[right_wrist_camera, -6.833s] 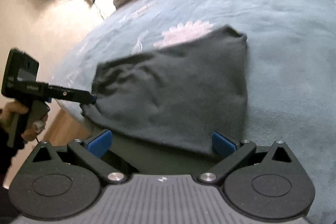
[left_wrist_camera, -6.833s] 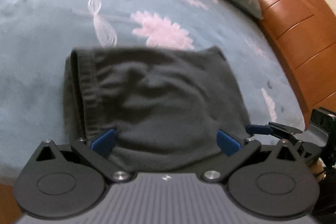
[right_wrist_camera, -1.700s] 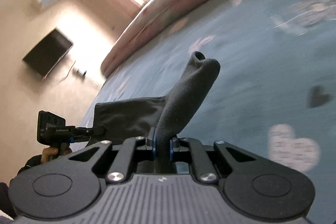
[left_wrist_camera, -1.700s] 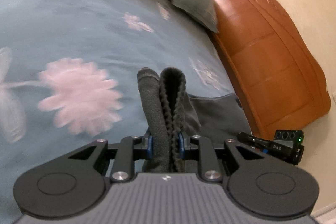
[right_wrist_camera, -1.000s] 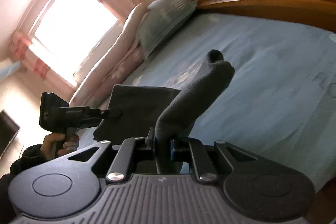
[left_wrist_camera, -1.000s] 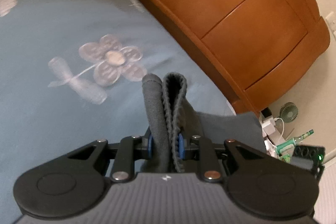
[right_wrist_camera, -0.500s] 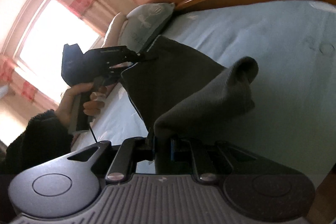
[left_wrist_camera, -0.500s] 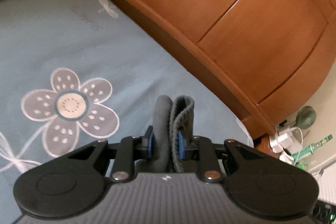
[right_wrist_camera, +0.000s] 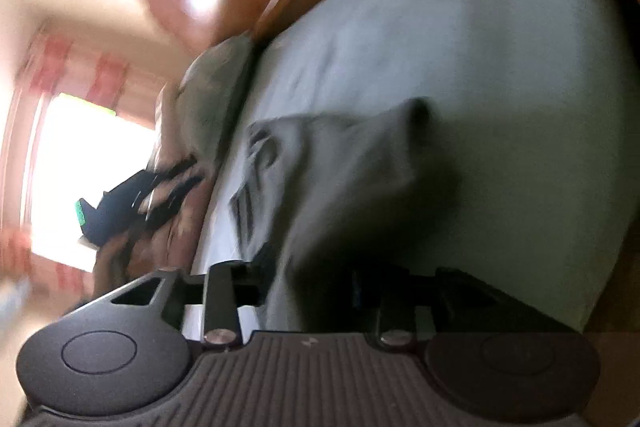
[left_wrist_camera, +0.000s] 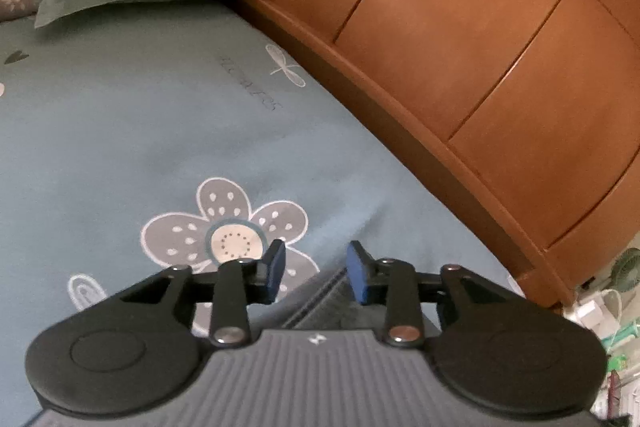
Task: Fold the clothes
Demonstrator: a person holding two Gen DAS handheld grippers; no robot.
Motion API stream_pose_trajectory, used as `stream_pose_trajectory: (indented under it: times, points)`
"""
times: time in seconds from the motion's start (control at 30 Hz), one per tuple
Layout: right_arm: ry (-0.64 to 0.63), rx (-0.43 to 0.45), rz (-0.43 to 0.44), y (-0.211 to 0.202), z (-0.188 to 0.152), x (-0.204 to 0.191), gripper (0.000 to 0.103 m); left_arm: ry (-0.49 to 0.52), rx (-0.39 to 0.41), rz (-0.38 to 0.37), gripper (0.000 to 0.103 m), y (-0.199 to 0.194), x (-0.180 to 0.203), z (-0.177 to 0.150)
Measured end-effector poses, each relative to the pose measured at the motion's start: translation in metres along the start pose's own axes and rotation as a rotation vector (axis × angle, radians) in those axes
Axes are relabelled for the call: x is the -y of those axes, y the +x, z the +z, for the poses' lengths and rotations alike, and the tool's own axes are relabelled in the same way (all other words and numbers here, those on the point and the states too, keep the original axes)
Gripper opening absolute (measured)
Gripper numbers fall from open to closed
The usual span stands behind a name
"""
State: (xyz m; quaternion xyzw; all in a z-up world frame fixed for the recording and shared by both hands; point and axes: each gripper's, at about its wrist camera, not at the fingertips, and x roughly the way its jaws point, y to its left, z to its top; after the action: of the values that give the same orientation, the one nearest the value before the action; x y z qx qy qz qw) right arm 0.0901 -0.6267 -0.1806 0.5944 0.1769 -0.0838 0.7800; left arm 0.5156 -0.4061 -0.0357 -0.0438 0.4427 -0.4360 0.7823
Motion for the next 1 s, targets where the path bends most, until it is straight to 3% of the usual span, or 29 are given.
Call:
stream_pose_trajectory:
  times: [0.1,0.2,0.27,0.33,0.4,0.53,0.6,0.73,0.83,0.93,1.0]
  points:
    - [0.128,0.071,0.052,-0.001,0.008,0.019,0.053,0.029,-0.050,-0.062,0.041,0.001,0.008,-0.020]
    - [0.080,0.108,0.011,0.003,0.016,0.010,0.050,0.081,-0.105,-0.114,0.045,0.011,0.021,-0.047]
    - [-0.100,0.142,-0.083,0.002,0.015,-0.016,0.048,0.113,-0.149,-0.105,0.047,0.021,0.026,-0.068]
    - [-0.338,0.160,-0.268,0.007,0.009,-0.044,0.048,0.145,-0.195,-0.079,0.047,0.033,0.027,-0.086]
    - [-0.522,0.153,-0.429,0.012,0.003,-0.061,0.049,0.174,-0.185,-0.075,0.048,0.034,0.027,-0.096]
    - [-0.687,0.204,-0.538,-0.004,-0.007,-0.082,0.051,0.183,-0.176,-0.100,0.052,0.016,0.034,-0.089]
    - [-0.766,0.240,-0.509,-0.018,-0.017,-0.095,0.052,0.222,-0.143,-0.115,0.067,0.009,0.041,-0.088]
    - [-0.915,0.108,-0.408,0.005,-0.036,-0.109,0.057,0.230,-0.161,-0.085,0.068,0.017,0.040,-0.096]
    - [-0.916,0.026,-0.471,0.028,-0.041,-0.084,0.057,0.215,-0.188,-0.072,0.069,0.022,0.032,-0.104]
    - [-0.881,0.037,-0.452,0.019,-0.035,-0.081,0.057,0.213,-0.193,-0.097,0.070,0.013,0.024,-0.106]
    - [-0.900,0.103,-0.449,0.011,-0.029,-0.093,0.064,0.228,-0.194,-0.090,0.071,0.014,0.029,-0.102]
